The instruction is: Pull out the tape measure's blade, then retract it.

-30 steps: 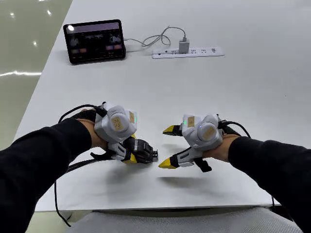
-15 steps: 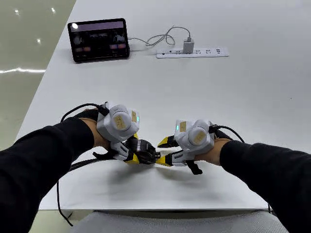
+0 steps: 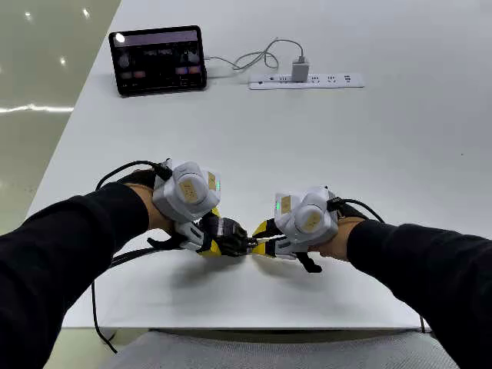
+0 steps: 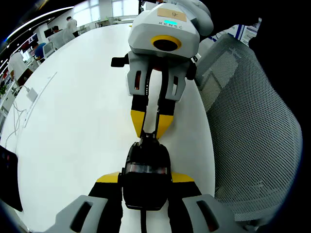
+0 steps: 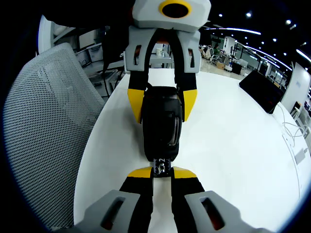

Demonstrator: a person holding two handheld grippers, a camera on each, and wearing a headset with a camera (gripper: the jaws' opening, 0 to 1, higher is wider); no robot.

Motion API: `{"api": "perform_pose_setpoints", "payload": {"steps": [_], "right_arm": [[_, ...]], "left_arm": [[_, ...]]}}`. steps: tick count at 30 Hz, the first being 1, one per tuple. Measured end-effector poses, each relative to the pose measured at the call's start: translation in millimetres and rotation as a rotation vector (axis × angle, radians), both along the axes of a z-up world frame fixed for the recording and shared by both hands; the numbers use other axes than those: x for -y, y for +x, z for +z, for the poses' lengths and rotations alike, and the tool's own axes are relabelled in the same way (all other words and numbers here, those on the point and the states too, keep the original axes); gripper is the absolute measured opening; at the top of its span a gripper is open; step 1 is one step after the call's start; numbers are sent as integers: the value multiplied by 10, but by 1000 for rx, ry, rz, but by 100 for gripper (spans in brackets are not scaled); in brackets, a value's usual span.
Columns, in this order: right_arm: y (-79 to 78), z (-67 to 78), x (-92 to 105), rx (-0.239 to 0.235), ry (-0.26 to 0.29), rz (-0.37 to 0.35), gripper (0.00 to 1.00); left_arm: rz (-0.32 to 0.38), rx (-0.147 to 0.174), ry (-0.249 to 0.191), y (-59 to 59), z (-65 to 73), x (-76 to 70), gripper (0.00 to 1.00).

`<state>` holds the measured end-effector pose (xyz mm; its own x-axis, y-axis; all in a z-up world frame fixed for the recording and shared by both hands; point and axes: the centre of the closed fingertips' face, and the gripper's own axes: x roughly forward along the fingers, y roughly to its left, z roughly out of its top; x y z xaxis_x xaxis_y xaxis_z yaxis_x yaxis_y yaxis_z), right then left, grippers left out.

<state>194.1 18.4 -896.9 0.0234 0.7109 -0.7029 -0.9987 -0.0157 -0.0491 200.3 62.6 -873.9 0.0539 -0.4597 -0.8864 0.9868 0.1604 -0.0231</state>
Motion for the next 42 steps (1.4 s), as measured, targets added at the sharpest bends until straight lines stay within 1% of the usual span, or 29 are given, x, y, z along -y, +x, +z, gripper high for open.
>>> {"api": "perform_pose_setpoints", "payload": {"steps": [3,5,7,9,13,16,17,18,19,20,21,24,25,26,28,32,38,42], "right_arm": [[15,-9,70,-3,-6,-6,8],[15,-11,76,-13,-4,-16,9],[17,-16,62,-17,-7,-29,10],[17,-20,33,-15,-17,-24,11],[25,-56,9,-17,-28,-25,12],[31,-94,-45,-12,-35,-32,12],[31,-109,-69,-9,-36,-34,12],[28,-86,-125,-7,-13,-25,12],[37,-90,-106,-18,-22,-35,12],[41,-88,-87,-31,-20,-42,12],[43,-70,-59,-35,-15,-40,11],[24,-42,-20,-38,-13,-37,10],[26,-52,-11,-14,-19,-22,10],[23,-46,10,-12,-19,-23,10],[34,-43,44,-29,-13,-39,10],[25,-69,134,-43,-20,-57,10],[27,-77,241,-45,-26,-64,10],[29,-84,310,-45,-33,-69,10]], "left_arm": [[9,-4,-10,3,2,4,32],[10,-5,-13,6,1,5,32],[12,-5,-12,7,0,11,32],[12,-5,-11,3,3,12,32],[30,-9,-31,3,6,37,32],[33,-8,-35,-2,10,42,32],[33,-7,-36,-3,11,42,32],[34,-7,-38,-6,13,40,32],[33,-6,-38,-7,16,38,32],[32,-5,-38,-6,17,30,32],[32,-4,-39,-8,21,23,32],[28,0,-45,-14,28,12,32],[27,1,-44,-12,30,10,32],[28,1,-42,-16,30,8,32],[28,1,-42,-19,33,7,32],[31,2,-46,-16,30,22,32],[34,8,-44,-10,28,16,32],[38,5,-47,-10,29,20,32]]}}
